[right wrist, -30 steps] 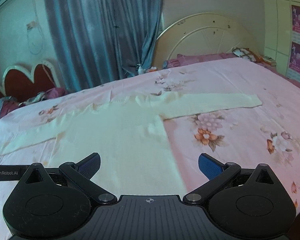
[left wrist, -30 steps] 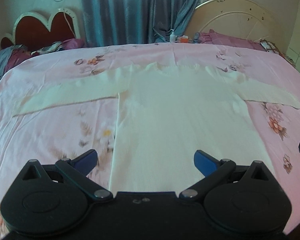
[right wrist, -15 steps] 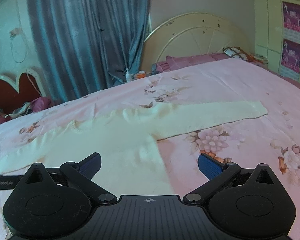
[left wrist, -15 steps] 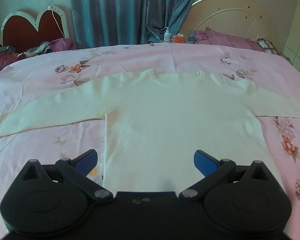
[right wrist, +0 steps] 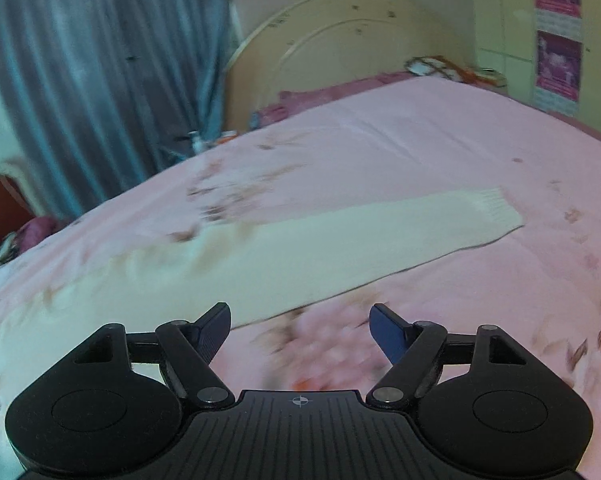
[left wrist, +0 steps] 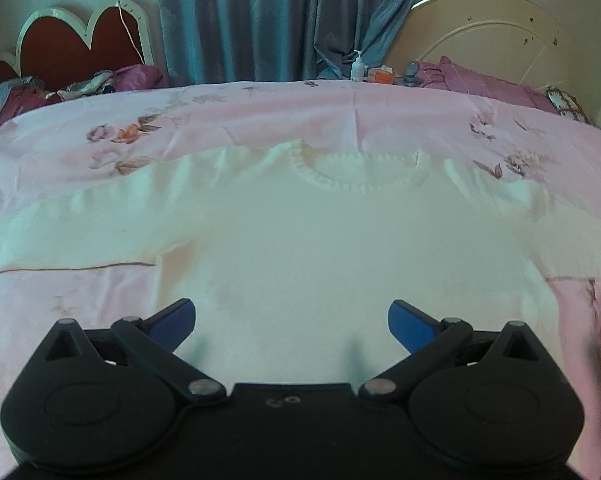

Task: Fold small clothes
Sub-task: 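Grasp the sweater sleeve cuff with the right gripper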

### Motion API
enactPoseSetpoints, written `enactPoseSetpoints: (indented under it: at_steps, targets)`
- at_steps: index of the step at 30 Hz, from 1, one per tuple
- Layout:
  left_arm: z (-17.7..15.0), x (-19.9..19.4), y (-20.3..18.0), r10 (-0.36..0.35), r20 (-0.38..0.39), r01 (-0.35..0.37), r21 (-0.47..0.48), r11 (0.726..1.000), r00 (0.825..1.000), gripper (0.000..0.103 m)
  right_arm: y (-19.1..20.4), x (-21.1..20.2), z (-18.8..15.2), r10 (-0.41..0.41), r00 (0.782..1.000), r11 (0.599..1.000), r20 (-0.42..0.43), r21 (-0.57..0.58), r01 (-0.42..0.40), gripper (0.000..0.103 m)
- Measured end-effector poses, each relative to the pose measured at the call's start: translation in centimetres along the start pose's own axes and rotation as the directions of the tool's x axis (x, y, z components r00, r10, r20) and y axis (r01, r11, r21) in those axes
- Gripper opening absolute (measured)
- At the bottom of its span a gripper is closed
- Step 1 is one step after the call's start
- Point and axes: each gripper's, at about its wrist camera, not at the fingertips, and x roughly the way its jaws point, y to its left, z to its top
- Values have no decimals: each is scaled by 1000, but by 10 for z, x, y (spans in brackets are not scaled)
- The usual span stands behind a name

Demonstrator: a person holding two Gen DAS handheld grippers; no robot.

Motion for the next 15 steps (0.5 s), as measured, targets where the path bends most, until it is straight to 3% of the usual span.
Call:
enactPoseSetpoints:
  at_steps: [4,7,15]
  targets:
    - [6,18,-17,23,-11,-23,4,1000,1000,102,-44,29,16,-69,997,996,-23,53,70,76]
    - [11,32,-27,37,-56,-37,-1,999,998,102,-77,49,23,-106,993,987,-55,115,112,53]
    - [13,50,-34,78,-94,-77,5,997,993,102,-131,82,35,-160,985,958,-70,229,172,51]
